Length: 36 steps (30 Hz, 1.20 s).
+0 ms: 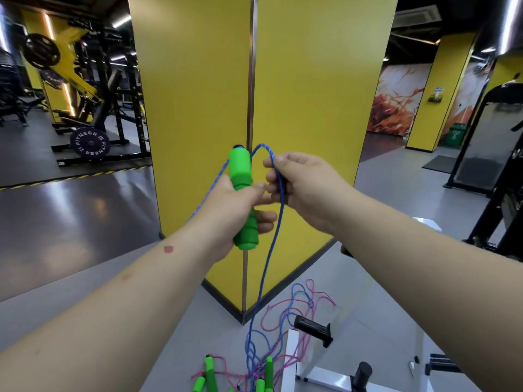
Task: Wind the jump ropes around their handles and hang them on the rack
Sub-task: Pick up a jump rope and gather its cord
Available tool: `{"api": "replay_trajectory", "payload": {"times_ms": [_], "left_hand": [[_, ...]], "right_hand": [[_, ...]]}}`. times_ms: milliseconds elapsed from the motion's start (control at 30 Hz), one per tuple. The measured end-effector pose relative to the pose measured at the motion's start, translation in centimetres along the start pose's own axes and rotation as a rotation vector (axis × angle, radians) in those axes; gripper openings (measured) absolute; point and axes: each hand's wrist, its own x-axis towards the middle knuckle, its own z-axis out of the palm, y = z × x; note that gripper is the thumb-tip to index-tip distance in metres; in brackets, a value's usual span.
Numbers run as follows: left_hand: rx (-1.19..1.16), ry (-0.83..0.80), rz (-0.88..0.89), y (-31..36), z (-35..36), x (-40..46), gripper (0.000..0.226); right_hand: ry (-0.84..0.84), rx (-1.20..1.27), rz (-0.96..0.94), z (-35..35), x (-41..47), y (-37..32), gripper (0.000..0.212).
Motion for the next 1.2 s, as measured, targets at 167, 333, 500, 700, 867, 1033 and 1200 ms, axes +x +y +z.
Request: {"api": "replay_trajectory", "payload": {"times_ms": [167,333,500,700,867,1033,1200], "left_hand": [[-0.108,-0.064,0.057,0.2,1.7,-1.0,0.018],[-0.058,0.146,0.121,2.2,-0.1,1.0,0.017],[0.031,0.160,0.065,1.4,-0.7,0.9,0.022],[-0.106,-0.117,-0.005,-1.3,2.2,-1.3,0.022],[-0.097,0.028,0.134,0.4,1.5,-0.4,0.021],[0.072,0.168,0.200,1.5,-0.4,0.9,0.021],[-0.043,0.159,0.222,0.8,-0.4,0.3,0.019]], "right_hand": [[0.110,0.040,0.014,0.3,1.2,0.0,0.021],[-0.217,0.109,0.362,0.2,-1.7,2.4,0.036],[-0.070,-0.020,0.147,0.0,-1.6,1.0,0.023],[0.097,-0.159,-0.101,-0.1,1.0,-1.5,0.021],[0.031,0.060,0.199,0.1,0.0,1.2,0.036],[-0.246,-0.051,0.293,-0.3,-2.5,2.0,0.021],[-0.117,-0.162,0.112,0.1,-1.1,0.6,0.023]]}}
